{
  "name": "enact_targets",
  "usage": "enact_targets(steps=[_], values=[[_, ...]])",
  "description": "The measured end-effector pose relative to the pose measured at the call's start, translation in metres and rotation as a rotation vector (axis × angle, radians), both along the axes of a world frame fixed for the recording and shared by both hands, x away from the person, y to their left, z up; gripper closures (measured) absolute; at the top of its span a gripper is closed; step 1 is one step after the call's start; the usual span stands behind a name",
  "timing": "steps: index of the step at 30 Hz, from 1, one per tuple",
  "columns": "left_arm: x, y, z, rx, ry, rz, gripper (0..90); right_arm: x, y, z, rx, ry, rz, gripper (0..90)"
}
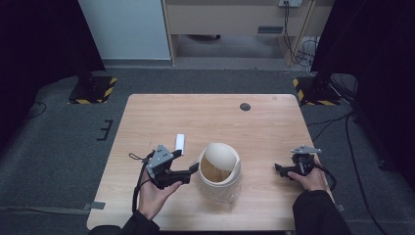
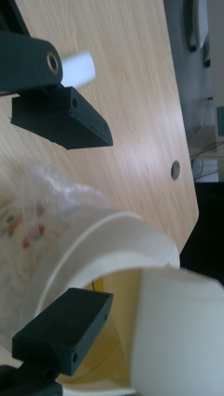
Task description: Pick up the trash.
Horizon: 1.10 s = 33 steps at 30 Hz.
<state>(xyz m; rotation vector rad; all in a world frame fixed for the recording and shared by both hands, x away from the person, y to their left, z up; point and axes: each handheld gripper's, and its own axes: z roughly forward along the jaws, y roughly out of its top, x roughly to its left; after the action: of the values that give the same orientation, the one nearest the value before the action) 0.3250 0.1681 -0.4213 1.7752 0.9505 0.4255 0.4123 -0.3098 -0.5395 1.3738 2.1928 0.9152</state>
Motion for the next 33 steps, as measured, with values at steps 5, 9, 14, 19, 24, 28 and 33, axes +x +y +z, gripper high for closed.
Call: enact_targets(steps=[5,9,14,19,24,28,33], values=[[0.009,0.020,-0.007,0.029,0.025,0.059,23.1,0.000,0.000,0.000,0.000,0.000,0.000,0.7],[0.017,0.030,-0.015,0.040,0.044,0.092,25.6,0.000,0.000,0.000,0.000,0.000,-0.001,0.7],[0.023,0.034,-0.025,0.050,0.060,0.110,28.4,0.000,0.000,0.000,0.000,0.000,-0.001,0.7],[0.032,0.035,-0.034,0.064,0.078,0.130,30.7,0.000,0.000,0.000,-0.002,-0.002,0.000,0.7],[0.044,0.038,-0.046,0.082,0.098,0.161,32.1,0.000,0.000,0.000,-0.002,-0.002,0.001,0.7],[0.049,0.040,-0.051,0.072,0.114,0.172,33.2,0.000,0.000,0.000,-0.001,-0.002,0.002,0.7],[0.057,0.043,-0.057,0.071,0.127,0.197,34.6,0.000,0.000,0.000,-0.001,-0.001,0.003,0.7]])
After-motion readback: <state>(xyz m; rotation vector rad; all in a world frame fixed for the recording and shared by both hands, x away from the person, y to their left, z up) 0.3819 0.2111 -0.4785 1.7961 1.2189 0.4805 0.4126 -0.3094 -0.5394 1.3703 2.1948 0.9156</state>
